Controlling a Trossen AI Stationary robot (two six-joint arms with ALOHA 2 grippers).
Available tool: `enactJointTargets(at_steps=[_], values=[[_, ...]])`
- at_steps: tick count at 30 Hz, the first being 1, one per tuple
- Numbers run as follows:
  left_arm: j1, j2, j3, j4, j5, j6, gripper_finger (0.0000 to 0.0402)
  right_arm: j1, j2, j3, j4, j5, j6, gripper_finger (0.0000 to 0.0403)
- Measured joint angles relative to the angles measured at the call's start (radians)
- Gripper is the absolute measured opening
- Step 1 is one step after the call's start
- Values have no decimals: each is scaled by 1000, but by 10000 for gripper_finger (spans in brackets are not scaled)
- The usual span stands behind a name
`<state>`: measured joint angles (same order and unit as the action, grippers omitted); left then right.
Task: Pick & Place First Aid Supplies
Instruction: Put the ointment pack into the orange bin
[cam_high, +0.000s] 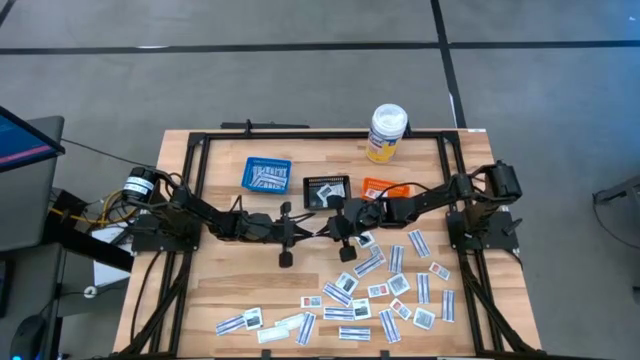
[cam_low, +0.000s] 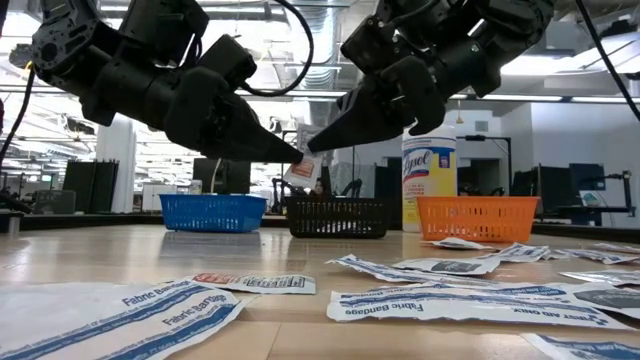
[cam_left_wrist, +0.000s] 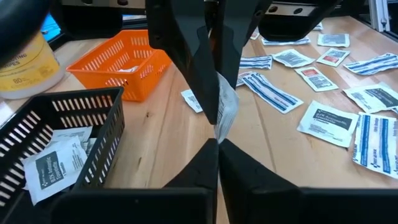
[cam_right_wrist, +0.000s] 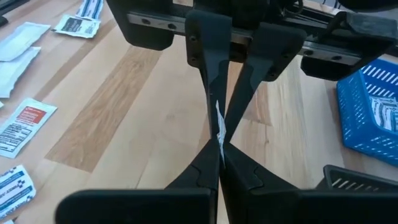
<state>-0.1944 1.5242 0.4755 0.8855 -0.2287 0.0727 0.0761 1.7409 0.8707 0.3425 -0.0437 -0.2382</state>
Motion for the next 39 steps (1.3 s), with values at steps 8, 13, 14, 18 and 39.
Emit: enactJointTargets(at_steps=[8, 13, 14, 18, 39], values=[[1, 0, 0, -3, -16, 1, 6, 1, -1, 2, -63, 88, 1, 1], [1, 0, 0, -3, -16, 1, 8, 1, -1, 2, -74, 91, 12, 1], [1, 0, 0, -3, -16, 1, 8, 1, -1, 2, -76, 91, 17, 1], [3, 0, -1, -8, -7, -2, 6, -1, 1, -2, -117, 100, 27, 1], [17, 1, -1, -52, 2, -63, 99, 53, 0, -1, -60, 96, -188, 1]])
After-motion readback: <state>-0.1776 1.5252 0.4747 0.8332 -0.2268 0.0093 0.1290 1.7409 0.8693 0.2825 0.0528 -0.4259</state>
